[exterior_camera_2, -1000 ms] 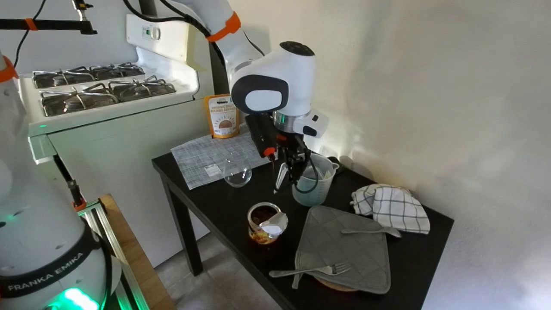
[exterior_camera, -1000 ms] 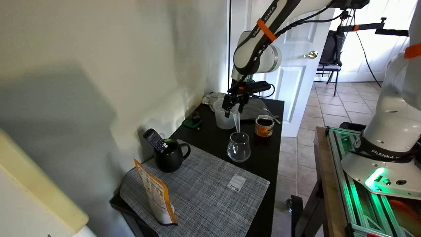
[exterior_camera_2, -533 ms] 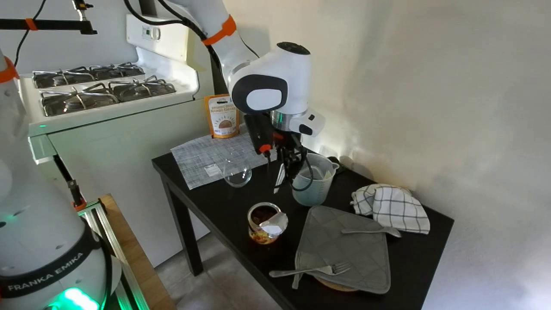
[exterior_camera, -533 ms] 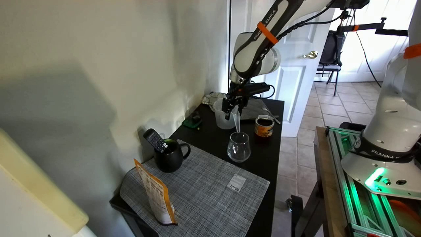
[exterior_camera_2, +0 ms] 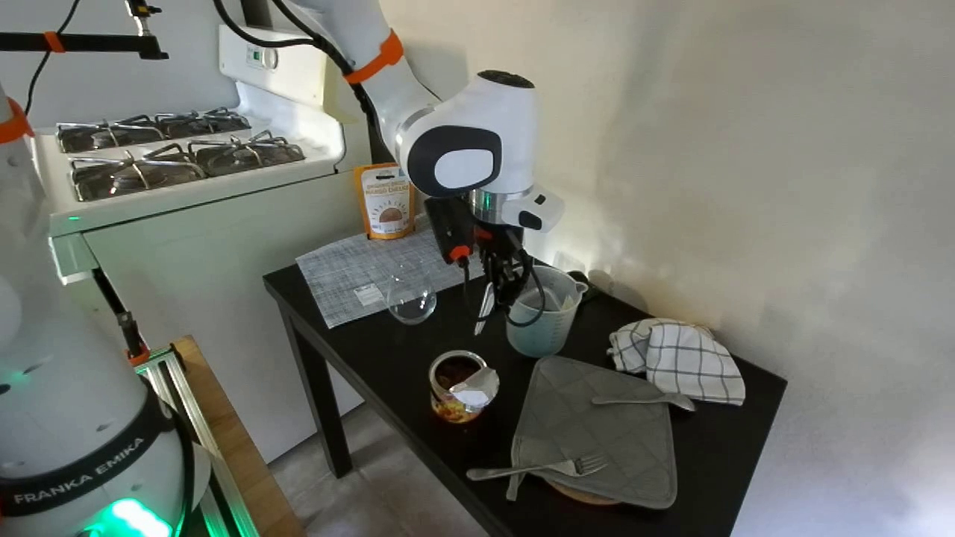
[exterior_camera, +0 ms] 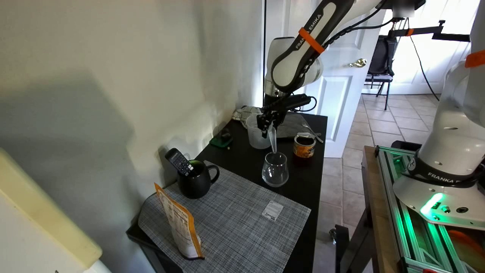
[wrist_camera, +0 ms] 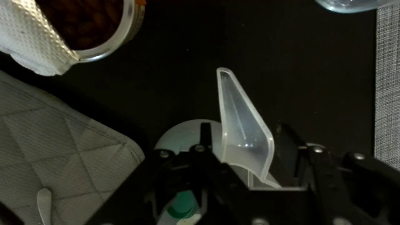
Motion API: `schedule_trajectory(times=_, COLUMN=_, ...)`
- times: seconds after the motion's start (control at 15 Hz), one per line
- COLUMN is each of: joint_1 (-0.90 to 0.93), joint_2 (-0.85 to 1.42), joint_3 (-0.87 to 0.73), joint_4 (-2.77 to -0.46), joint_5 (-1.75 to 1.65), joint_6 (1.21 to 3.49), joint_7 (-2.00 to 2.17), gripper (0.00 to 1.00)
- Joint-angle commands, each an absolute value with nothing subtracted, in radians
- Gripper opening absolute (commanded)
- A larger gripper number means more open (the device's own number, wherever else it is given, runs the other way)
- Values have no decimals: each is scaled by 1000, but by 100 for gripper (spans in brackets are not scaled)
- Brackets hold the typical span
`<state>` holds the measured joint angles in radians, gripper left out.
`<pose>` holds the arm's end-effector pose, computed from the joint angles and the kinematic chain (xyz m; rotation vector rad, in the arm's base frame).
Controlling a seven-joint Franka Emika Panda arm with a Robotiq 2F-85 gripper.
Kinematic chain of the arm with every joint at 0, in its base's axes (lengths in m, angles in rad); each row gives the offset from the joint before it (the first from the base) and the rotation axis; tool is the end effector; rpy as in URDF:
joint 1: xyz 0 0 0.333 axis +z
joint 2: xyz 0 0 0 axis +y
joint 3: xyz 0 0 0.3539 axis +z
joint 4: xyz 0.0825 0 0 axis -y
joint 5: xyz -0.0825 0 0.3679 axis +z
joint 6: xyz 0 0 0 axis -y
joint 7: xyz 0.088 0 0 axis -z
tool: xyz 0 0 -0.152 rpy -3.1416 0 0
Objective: Pour the bowl and lid out of the clear jug and onto the table.
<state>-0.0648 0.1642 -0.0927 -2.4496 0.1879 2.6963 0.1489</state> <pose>0.4892 -0.0810 0.2484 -2.9819 0.7152 -0.1295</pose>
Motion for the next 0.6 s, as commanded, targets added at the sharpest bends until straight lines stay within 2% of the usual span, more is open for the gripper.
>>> schedule_trajectory(times=0.0, joint_1=-56, joint_2=172, joint_3=-106, joint_4=-2436, joint_5=120, joint_6=2679, joint_7=212, gripper=23)
schedule_trajectory(times=0.07, joint_1=-55, joint_2=172, joint_3=-107, joint_4=-2436, joint_5=109, joint_6=2681, joint_7=223, gripper=14)
schedule_trajectory(times=0.2, joint_1=-52, joint_2=169, joint_3=-111, joint_4=-2436, joint_5=80, joint_6=2681, joint_7=240, gripper=3)
schedule_trajectory(times=0.27, joint_1=-50, joint_2=163, joint_3=-114, joint_4=-2436, joint_5=62, joint_6=2677, joint_7=250, gripper=6)
schedule_trajectory(times=0.4, joint_1=-37, joint_2=147, joint_3=-126, joint_4=-2439, joint_5=-13, joint_6=2654, joint_7=280, gripper=1)
schedule_trajectory(times=0.47, joint_1=-20, joint_2=129, joint_3=-145, joint_4=-2443, joint_5=-104, joint_6=2630, joint_7=318, gripper=5)
schedule_trajectory(times=0.53, joint_1=2, joint_2=110, joint_3=-168, joint_4=-2441, joint_5=-202, joint_6=2593, joint_7=364, gripper=3)
